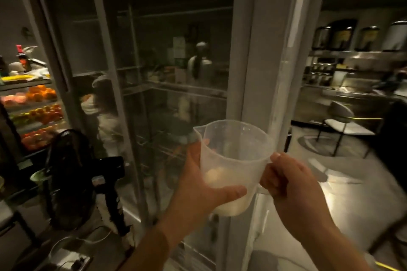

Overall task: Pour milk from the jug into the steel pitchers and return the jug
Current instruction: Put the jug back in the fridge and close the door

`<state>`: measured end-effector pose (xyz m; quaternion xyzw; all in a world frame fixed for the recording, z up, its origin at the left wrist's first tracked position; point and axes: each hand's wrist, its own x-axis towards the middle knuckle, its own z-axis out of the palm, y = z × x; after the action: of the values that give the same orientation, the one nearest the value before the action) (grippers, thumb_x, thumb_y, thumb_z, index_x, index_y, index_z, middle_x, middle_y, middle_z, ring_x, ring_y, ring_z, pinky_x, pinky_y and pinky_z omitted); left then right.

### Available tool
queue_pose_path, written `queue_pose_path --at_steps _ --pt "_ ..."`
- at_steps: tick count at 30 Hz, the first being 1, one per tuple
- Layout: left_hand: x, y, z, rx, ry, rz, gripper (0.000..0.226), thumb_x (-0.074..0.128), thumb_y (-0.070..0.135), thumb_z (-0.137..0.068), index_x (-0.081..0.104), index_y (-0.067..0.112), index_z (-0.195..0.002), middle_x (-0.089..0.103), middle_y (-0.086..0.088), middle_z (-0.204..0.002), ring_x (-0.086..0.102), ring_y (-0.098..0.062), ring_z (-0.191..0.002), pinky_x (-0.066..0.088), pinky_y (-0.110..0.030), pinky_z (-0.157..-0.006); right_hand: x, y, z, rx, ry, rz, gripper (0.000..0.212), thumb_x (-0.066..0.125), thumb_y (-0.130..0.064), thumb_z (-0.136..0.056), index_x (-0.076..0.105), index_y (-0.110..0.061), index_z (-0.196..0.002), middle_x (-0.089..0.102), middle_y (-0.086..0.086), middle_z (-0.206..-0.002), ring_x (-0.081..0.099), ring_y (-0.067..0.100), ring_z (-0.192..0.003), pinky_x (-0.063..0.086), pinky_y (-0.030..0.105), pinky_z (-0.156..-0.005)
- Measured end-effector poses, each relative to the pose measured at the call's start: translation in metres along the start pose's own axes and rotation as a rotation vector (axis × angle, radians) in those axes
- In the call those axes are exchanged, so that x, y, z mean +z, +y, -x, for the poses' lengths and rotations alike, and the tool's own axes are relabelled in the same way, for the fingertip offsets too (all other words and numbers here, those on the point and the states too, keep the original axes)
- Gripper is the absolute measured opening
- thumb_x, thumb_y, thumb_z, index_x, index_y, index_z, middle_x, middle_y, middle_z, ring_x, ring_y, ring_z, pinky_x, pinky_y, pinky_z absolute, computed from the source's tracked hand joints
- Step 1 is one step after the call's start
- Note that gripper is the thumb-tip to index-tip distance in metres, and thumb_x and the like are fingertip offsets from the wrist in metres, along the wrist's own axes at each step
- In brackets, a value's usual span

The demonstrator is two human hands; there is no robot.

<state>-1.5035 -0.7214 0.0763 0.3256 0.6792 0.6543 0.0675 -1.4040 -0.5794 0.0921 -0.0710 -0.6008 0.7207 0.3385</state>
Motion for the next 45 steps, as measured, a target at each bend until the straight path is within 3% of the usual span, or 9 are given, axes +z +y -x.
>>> queue_pose_path --at_steps 7,10,13,16,22,31,39,42,45 --pt "-0.023 -0.041 -0.091 0.112 -0.352 0.222 0.093 0.09 0.031 -0.04 0.042 0.06 -0.115 0.061 0.022 -0.116 0.062 -0.009 -0.11 0.057 -0.032 -0.082 0.032 0.024 -0.041 -0.006 0.447 -0.102 0.029 0.055 -0.011 -0.088 0.046 -0.025 -0.064 0.038 -0.008 -0.059 0.048 0.001 -0.056 0.04 0.015 -0.064" --pt "-0.037 -0.058 -0.123 0.111 -0.555 0.326 0.093 0.091 0.023 -0.049 0.043 0.053 -0.123 0.062 0.02 -0.119 0.062 -0.009 -0.111 0.057 -0.031 -0.08 0.046 0.035 -0.045 -0.099 0.571 -0.012 0.028 0.049 -0.014 -0.091 0.045 0.006 -0.071 0.038 0.022 -0.066 0.041 0.035 -0.066 0.042 0.023 -0.062" --pt "-0.047 -0.074 -0.152 0.131 -0.71 0.299 0.091 0.089 0.046 -0.05 0.036 0.064 -0.122 0.056 0.021 -0.129 0.057 -0.002 -0.116 0.054 -0.033 -0.092 0.058 0.037 -0.046 -0.141 0.71 0.087 0.029 0.048 -0.024 -0.087 0.057 0.003 -0.082 0.051 0.024 -0.077 0.047 0.034 -0.075 0.045 0.034 -0.075" --pt "-0.046 -0.09 -0.173 0.153 -0.748 0.294 0.094 0.076 0.074 -0.05 0.038 0.043 -0.13 0.053 0.01 -0.133 0.055 -0.008 -0.12 0.047 -0.04 -0.102 0.075 0.042 -0.045 -0.172 0.78 0.074 0.031 0.05 -0.018 -0.087 0.054 -0.016 -0.056 0.041 0.006 -0.057 0.037 0.022 -0.061 0.038 0.036 -0.068" --pt "-0.035 -0.106 -0.188 0.164 -0.912 0.315 0.088 0.056 0.092 -0.043 0.044 0.054 -0.121 0.06 0.023 -0.123 0.059 0.001 -0.111 0.051 -0.025 -0.091 0.101 0.041 -0.047 -0.192 0.893 0.126 0.046 0.045 -0.011 -0.09 0.045 -0.019 -0.044 0.036 -0.001 -0.047 0.034 0.014 -0.05 0.032 0.035 -0.062" --pt "-0.041 -0.099 -0.195 0.2 -0.964 0.378 0.076 0.06 0.088 -0.049 0.04 0.066 -0.119 0.056 0.036 -0.122 0.057 0.004 -0.115 0.051 -0.025 -0.092 0.099 0.042 -0.049 -0.192 0.882 0.108 0.034 0.047 -0.013 -0.09 0.044 -0.012 -0.056 0.038 -0.001 -0.049 0.038 0.016 -0.054 0.039 0.042 -0.078" --pt "-0.056 -0.096 -0.191 0.117 -0.96 0.49 0.097 0.058 0.088 -0.048 0.042 0.032 -0.125 0.064 0.033 -0.111 0.062 0.005 -0.105 0.052 -0.016 -0.08 0.108 0.047 -0.052 -0.203 0.753 0.158 0.041 0.045 -0.018 -0.092 0.048 -0.018 -0.052 0.036 0.002 -0.055 0.034 0.017 -0.057 0.034 0.034 -0.065" --pt "-0.053 -0.11 -0.198 0.106 -0.821 0.448 0.075 0.044 0.085 -0.068 0.048 0.034 -0.123 0.067 0.025 -0.111 0.064 0.0 -0.105 0.051 -0.024 -0.088 0.107 0.044 -0.048 -0.208 0.74 0.148 0.044 0.043 -0.016 -0.093 0.047 -0.02 -0.05 0.036 0.0 -0.054 0.033 0.016 -0.056 0.033 0.034 -0.064" --pt "-0.046 -0.125 -0.204 0.187 -0.747 0.304 0.04 0.043 0.045 -0.093 0.055 0.024 -0.124 0.067 0.006 -0.118 0.062 -0.015 -0.113 0.046 -0.047 -0.102 0.105 0.04 -0.049 -0.23 0.707 0.157 0.042 0.044 -0.019 -0.093 0.048 -0.022 -0.051 0.036 0.001 -0.056 0.032 0.018 -0.058 0.032 0.036 -0.066"
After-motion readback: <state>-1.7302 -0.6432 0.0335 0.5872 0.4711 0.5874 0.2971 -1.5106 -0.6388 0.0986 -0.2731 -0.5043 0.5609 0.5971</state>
